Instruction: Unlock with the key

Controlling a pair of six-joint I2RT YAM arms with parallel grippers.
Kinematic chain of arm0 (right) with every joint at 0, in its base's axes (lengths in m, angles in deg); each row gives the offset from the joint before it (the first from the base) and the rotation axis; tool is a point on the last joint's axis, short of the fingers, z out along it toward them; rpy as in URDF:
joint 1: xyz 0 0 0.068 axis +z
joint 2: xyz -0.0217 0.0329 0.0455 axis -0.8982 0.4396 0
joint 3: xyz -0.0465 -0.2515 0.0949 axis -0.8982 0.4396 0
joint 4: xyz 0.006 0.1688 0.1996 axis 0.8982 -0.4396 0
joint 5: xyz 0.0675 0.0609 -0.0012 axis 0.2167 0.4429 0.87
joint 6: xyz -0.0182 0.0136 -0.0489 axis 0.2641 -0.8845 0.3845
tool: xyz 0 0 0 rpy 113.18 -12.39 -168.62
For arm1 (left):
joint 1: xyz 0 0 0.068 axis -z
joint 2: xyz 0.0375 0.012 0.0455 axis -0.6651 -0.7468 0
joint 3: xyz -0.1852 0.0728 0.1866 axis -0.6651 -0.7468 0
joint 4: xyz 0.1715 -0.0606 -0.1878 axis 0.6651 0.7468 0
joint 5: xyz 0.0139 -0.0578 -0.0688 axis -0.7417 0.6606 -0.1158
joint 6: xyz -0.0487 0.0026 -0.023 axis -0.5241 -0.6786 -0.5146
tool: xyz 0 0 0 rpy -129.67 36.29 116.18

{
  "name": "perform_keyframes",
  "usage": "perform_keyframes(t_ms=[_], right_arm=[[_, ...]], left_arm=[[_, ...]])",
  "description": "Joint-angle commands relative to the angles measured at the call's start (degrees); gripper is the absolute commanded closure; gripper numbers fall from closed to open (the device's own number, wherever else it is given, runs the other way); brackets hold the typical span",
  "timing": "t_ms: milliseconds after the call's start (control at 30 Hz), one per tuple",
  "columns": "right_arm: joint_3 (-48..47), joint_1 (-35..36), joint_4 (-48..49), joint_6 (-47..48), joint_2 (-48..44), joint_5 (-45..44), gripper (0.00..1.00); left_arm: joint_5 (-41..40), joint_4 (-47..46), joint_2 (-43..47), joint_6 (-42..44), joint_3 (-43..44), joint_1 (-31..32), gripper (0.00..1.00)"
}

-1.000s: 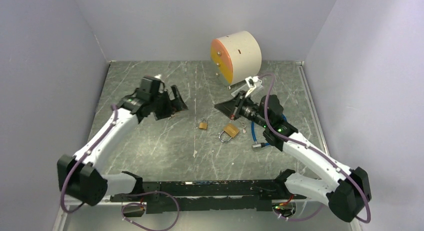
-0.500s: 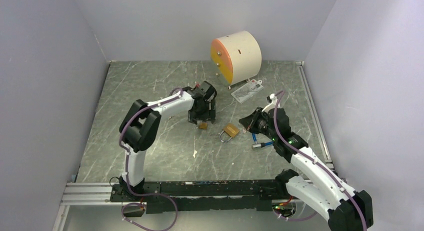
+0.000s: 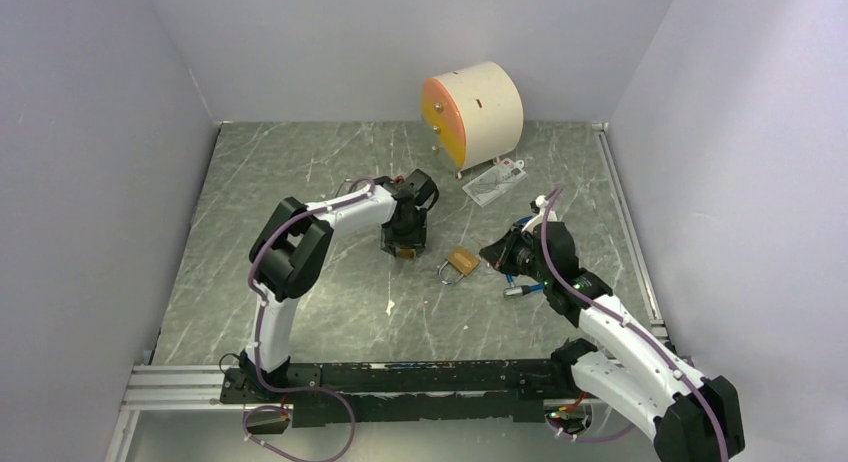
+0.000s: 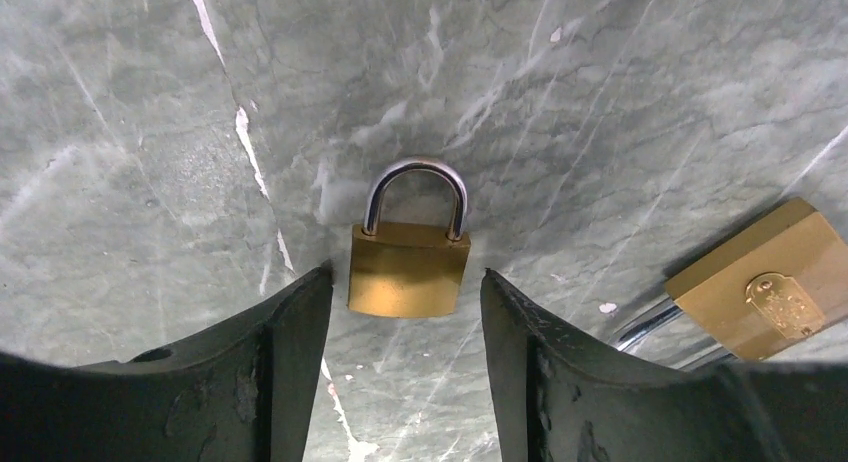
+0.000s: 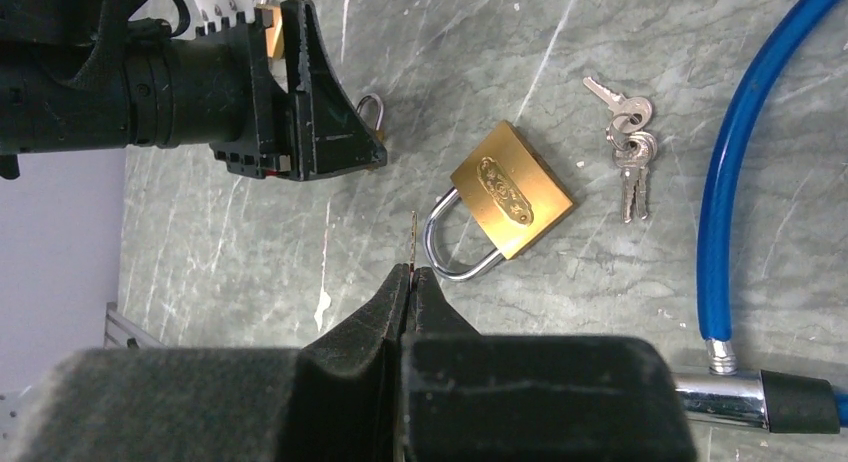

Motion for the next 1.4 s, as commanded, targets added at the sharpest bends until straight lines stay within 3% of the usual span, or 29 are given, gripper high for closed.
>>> perform_keyframes(t_ms=[0, 133, 233, 300, 400, 633, 800, 867, 967, 1167, 1367], right_arm=[[0.16, -0.39, 3.76, 1.46, 0.12, 1.7, 1.0], [0.22, -0.44, 4.43, 1.94, 0.54, 2.82, 1.0], [0.48, -0.49, 5.52, 2.9, 1.04, 4.33, 1.0], [0.27, -0.48, 5.91, 3.36, 1.76, 5.27, 1.0], [0.01, -0.49, 6.09, 3.7, 2.78, 6.48, 1.0], [-0.74, -0.49, 6.07, 3.96, 4.08, 8.52, 1.0], [-0.88, -0.49, 5.61, 4.11, 4.04, 8.3, 1.0], [-0.84, -0.49, 5.96, 3.87, 3.85, 8.35, 1.0], [-1.18, -0.47, 7.14, 3.44, 4.84, 9.88, 1.0], [-5.02, -0.37, 10.21, 1.63, 10.65, 16.43, 1.0], [-10.93, 1.54, 11.61, 3.46, 17.25, 20.91, 1.0]], left_arm=[[-1.31, 3.97, -2.76, -2.53, 1.66, 1.64, 0.41], [-2.63, 5.43, -4.57, -2.95, 3.74, 1.92, 0.55], [-4.8, 5.39, -4.85, -3.44, 4.52, 1.83, 0.59], [-6.13, 5.57, -5.05, -3.5, 5.21, 1.8, 0.55], [-6.84, 5.94, -5.64, -4.04, 6.05, 1.87, 0.4], [-8.37, 4.89, -6.65, -5.91, 4.75, 1.87, 0.43], [-7.27, 4.23, -6.77, -4.79, 3.95, 1.85, 0.56], [-6.3, 4.7, -6.11, -4.82, 3.5, 1.82, 0.76], [-4.14, 7.02, -4.28, -4.45, 4.83, 1.7, 0.91], [0.72, 13.48, 2.7, -7.73, 8.3, -0.79, 0.92], [6.89, 10.74, 13.15, -16.8, 0.55, -4.96, 0.91]])
